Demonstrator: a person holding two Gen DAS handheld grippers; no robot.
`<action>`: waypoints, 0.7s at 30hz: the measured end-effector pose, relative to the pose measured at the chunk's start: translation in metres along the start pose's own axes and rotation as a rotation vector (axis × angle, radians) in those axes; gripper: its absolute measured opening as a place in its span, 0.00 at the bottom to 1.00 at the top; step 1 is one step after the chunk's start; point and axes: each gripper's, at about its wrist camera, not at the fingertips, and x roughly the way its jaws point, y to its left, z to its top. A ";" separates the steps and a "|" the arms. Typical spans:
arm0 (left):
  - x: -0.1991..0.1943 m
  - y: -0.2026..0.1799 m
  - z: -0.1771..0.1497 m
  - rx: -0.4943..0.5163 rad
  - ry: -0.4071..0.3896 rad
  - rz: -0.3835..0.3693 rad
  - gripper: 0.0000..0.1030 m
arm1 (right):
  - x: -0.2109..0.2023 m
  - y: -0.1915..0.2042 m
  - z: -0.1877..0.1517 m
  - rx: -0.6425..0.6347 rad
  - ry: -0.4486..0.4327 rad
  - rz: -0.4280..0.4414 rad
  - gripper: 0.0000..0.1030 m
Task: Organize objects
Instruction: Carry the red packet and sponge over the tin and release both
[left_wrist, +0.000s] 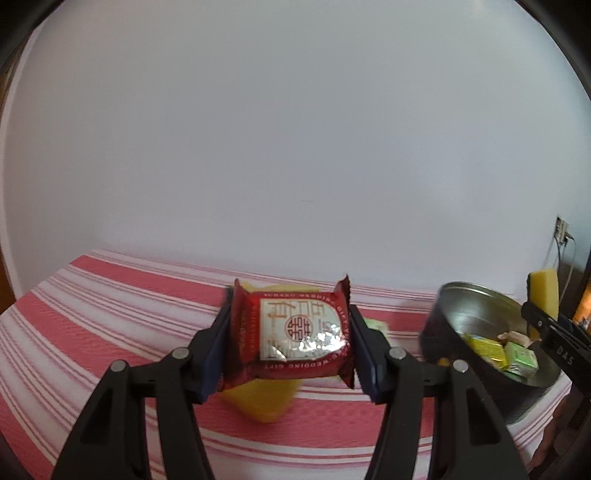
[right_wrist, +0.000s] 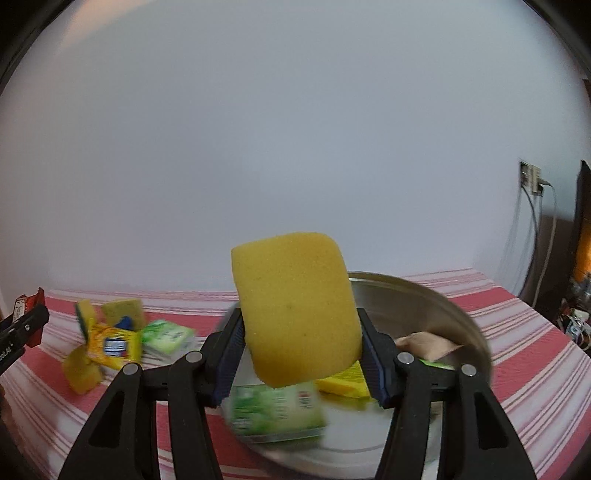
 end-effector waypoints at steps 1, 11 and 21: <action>0.001 -0.007 0.000 0.006 0.000 -0.007 0.57 | 0.001 -0.006 0.001 0.006 0.001 -0.007 0.58; 0.018 -0.086 0.002 0.069 0.022 -0.114 0.57 | 0.007 -0.064 0.007 0.021 0.006 -0.090 0.58; 0.042 -0.155 -0.002 0.130 0.064 -0.195 0.57 | 0.033 -0.102 0.004 -0.024 0.044 -0.139 0.58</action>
